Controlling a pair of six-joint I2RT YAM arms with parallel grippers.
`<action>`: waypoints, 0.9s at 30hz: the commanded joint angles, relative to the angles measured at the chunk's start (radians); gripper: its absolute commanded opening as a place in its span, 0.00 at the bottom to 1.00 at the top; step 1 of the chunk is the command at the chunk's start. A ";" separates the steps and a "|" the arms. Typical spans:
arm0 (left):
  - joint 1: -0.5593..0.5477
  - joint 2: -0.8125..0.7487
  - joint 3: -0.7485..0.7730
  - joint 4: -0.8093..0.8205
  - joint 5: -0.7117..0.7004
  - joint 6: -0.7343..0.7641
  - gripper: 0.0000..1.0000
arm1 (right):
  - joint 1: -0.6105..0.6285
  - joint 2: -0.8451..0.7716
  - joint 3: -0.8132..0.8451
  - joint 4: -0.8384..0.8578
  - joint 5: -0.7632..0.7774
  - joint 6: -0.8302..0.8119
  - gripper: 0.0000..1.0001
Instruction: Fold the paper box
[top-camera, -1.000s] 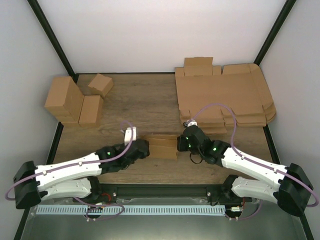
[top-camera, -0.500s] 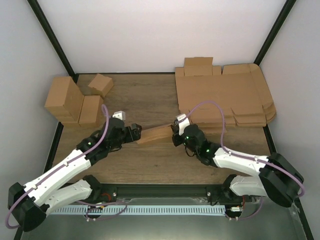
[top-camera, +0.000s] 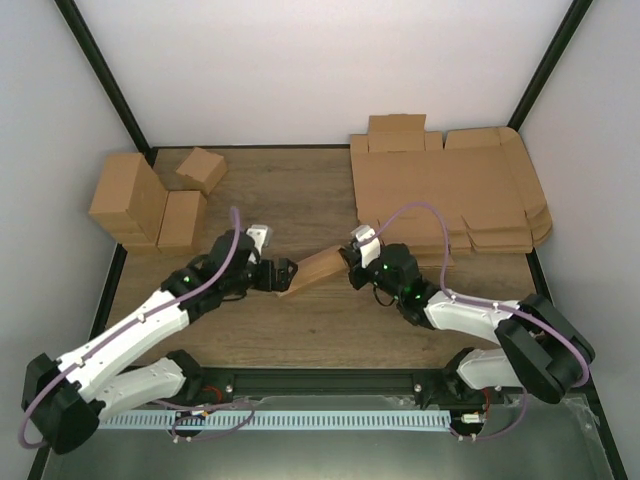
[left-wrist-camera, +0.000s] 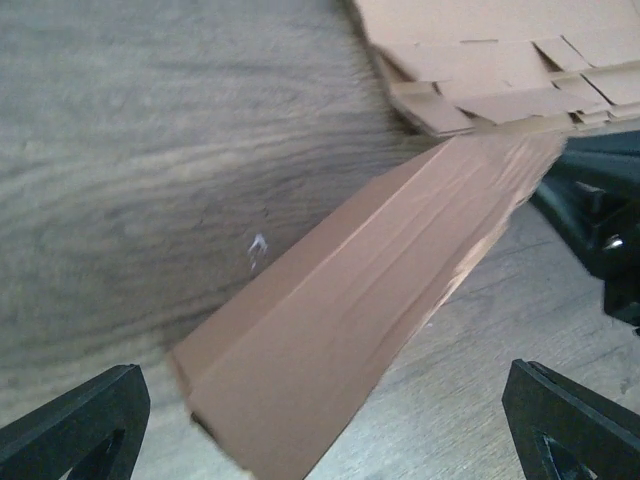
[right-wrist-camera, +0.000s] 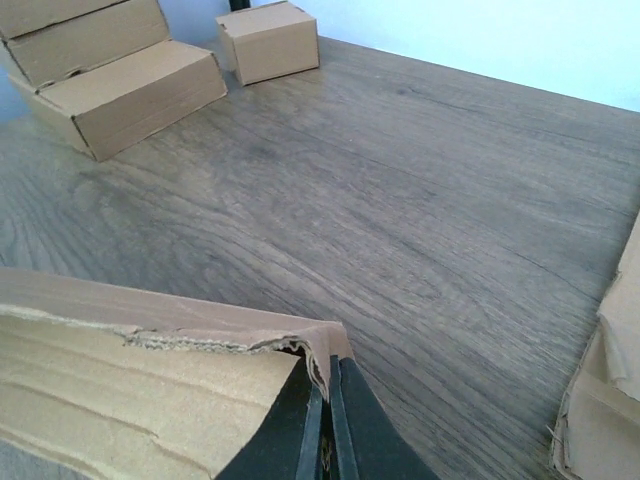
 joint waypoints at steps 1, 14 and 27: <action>0.005 0.104 0.156 -0.092 0.028 0.274 1.00 | -0.025 0.012 0.014 0.047 -0.097 -0.065 0.01; 0.001 0.506 0.396 -0.214 0.255 0.622 1.00 | -0.047 0.057 0.067 -0.026 -0.220 -0.127 0.01; -0.052 0.594 0.411 -0.262 0.072 0.679 0.99 | -0.047 0.072 0.113 -0.081 -0.224 -0.131 0.01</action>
